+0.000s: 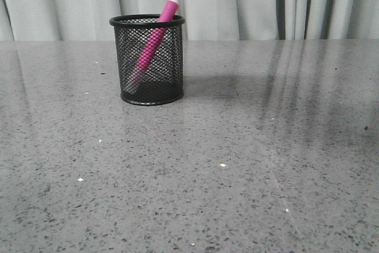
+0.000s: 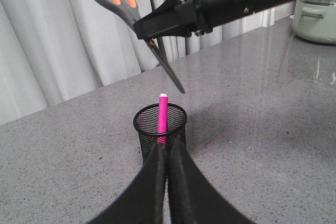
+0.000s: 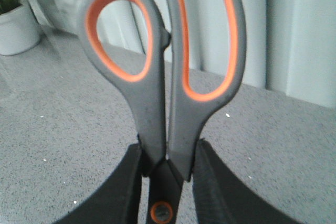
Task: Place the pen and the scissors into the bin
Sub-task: 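Carry the scissors with the right gripper over the cup, blades down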
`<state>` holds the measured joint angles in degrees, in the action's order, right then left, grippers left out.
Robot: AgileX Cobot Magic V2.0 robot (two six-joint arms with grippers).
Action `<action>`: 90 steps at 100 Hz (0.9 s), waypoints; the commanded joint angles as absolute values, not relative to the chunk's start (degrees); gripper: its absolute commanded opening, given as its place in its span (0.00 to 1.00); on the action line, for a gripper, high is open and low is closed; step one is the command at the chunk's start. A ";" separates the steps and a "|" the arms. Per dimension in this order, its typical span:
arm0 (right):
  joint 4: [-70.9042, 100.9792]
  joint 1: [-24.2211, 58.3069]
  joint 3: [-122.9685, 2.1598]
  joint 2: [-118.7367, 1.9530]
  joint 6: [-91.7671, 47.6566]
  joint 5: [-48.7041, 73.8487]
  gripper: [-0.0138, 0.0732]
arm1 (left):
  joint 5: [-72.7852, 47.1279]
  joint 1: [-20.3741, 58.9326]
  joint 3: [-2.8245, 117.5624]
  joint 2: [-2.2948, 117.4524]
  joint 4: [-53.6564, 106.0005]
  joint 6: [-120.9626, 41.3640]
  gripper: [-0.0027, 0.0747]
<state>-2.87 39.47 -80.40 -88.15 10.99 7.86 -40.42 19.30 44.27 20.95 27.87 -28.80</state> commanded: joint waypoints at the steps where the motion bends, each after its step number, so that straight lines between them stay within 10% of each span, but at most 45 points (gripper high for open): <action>1: -4.09 39.58 -77.82 -85.55 10.76 -5.09 0.17 | -37.09 19.14 45.66 21.45 29.56 -28.39 0.01; 90: -4.20 36.31 -62.47 -95.11 5.10 -42.78 0.17 | -38.64 19.14 45.66 21.45 29.56 -28.39 0.01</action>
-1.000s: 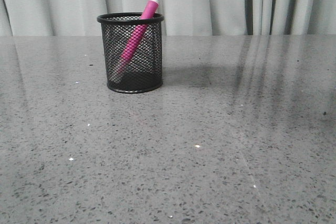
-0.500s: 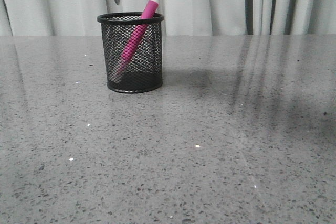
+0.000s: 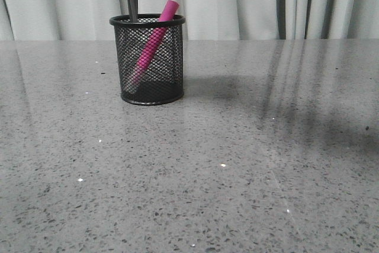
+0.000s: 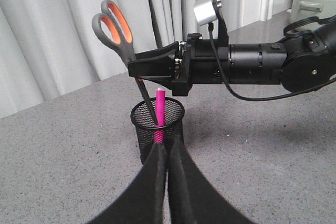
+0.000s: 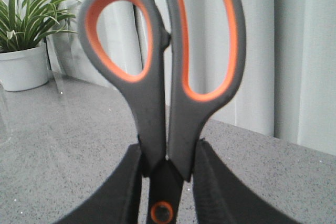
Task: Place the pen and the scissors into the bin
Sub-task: 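Carry the scissors with the right gripper over the cup, blades down, then release the scissors into the mesh cup with the right gripper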
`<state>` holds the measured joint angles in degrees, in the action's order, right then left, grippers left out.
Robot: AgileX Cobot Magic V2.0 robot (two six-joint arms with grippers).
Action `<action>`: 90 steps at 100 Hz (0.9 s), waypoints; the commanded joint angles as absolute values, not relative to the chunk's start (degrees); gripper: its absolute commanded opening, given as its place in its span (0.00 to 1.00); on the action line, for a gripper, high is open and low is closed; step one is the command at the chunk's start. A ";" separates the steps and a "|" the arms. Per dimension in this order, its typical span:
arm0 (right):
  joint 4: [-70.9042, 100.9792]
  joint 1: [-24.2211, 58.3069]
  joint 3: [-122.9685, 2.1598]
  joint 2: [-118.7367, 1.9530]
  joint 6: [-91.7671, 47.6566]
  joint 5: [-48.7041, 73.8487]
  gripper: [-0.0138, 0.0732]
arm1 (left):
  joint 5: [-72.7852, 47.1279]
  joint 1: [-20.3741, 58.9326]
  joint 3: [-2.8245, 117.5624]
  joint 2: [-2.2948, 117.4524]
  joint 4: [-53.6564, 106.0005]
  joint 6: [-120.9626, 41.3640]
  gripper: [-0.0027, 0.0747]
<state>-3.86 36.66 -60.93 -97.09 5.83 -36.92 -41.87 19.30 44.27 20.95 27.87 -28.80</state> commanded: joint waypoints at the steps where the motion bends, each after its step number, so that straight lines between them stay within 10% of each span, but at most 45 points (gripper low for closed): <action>1: -4.20 36.31 -62.47 -95.06 5.10 -42.60 0.17 | -38.64 19.14 45.66 21.45 29.56 -28.39 0.01; 23: -4.20 36.31 -62.47 -95.20 4.64 -40.94 0.22 | -38.73 19.14 45.66 21.45 29.34 -28.39 0.01; 49: -4.20 36.31 -62.47 -95.20 3.81 -41.90 0.51 | -38.91 19.14 45.66 21.45 29.34 -28.39 0.01; 90: -4.20 36.23 -62.47 -94.02 2.66 -48.62 0.52 | -38.91 19.14 45.66 21.45 29.34 -28.39 0.01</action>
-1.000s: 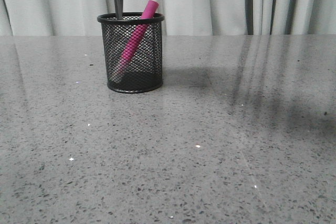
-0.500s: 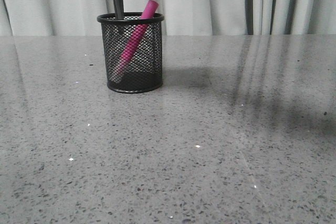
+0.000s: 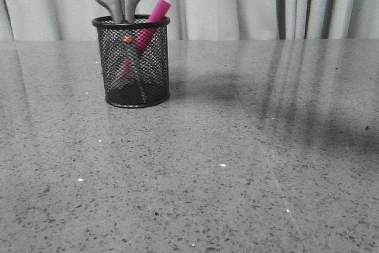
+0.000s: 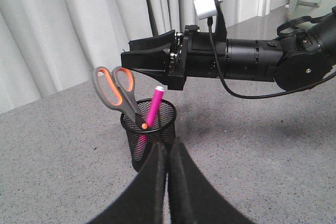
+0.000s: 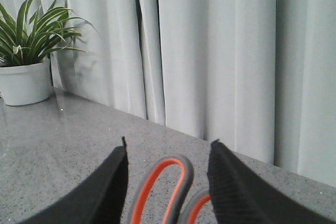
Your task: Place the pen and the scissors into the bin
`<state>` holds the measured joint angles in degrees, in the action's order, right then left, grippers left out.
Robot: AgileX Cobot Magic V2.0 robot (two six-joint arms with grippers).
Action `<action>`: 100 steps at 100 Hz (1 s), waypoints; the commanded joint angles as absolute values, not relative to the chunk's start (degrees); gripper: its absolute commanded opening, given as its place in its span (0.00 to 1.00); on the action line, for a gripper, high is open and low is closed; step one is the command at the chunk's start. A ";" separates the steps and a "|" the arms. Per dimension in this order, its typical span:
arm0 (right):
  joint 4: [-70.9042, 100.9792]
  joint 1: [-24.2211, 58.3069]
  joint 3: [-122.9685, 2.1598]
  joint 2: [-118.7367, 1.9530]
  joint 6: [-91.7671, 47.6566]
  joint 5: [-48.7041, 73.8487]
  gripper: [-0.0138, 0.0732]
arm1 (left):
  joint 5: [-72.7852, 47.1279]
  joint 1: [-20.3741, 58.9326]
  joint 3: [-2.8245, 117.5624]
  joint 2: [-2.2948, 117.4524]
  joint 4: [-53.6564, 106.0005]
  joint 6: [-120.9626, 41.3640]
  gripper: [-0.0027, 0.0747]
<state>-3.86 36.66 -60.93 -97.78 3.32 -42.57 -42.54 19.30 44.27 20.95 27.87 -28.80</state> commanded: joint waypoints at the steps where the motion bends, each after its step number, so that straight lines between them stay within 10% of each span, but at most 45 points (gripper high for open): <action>1: -4.20 36.23 -62.47 -93.86 2.50 -48.62 0.52 | -38.91 19.14 45.66 21.45 29.34 -28.39 0.01; 24: -4.20 36.18 -62.47 -87.26 0.00 -44.57 0.50 | -37.71 19.14 45.58 21.45 29.34 -28.39 0.01; 46: -4.28 36.08 -62.47 -75.54 0.00 -20.02 0.07 | -25.37 19.14 41.99 21.45 29.23 -24.31 0.01; 100: -10.66 35.75 -34.50 -19.22 -1.80 13.72 0.10 | -27.32 19.14 30.55 0.88 24.22 -21.94 0.01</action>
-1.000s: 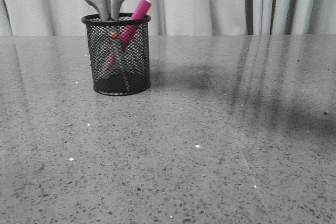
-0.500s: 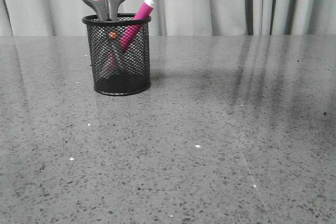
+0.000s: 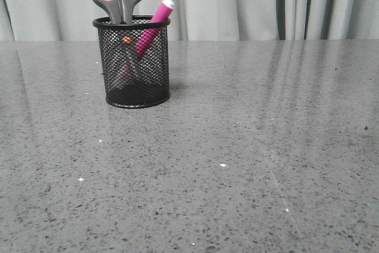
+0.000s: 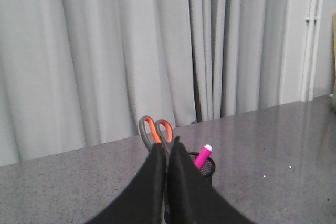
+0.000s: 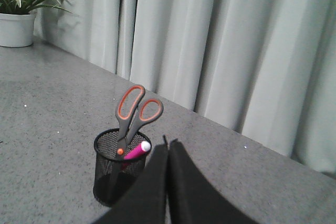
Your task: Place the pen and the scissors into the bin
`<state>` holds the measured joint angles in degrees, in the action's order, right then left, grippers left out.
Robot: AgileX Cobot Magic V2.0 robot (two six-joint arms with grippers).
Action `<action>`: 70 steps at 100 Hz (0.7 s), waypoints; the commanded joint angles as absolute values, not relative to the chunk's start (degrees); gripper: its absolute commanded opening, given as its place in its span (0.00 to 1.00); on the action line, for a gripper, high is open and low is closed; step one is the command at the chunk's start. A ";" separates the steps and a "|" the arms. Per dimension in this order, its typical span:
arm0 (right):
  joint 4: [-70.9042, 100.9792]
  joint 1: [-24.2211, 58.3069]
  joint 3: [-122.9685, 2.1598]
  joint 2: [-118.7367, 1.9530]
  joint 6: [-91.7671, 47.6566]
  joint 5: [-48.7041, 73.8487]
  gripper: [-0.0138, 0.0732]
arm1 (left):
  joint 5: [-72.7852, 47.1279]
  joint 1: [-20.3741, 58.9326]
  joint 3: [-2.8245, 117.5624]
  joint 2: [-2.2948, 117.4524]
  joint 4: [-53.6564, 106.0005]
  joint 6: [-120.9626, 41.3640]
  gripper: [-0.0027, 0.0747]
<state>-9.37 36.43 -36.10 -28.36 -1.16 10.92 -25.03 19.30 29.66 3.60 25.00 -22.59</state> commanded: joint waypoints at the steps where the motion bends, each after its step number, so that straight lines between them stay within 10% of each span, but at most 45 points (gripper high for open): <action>1: -10.79 35.62 -34.28 -18.36 -1.80 14.36 0.10 | -27.80 19.14 30.55 0.26 24.22 -21.94 0.01; 25: -15.54 33.67 -31.68 1.47 -1.80 30.63 0.10 | -32.09 19.02 30.63 -1.05 23.72 -21.85 0.01; 70: -15.64 33.67 -31.70 1.10 -1.80 34.46 0.10 | -29.91 18.93 30.63 -1.05 23.51 -21.85 0.01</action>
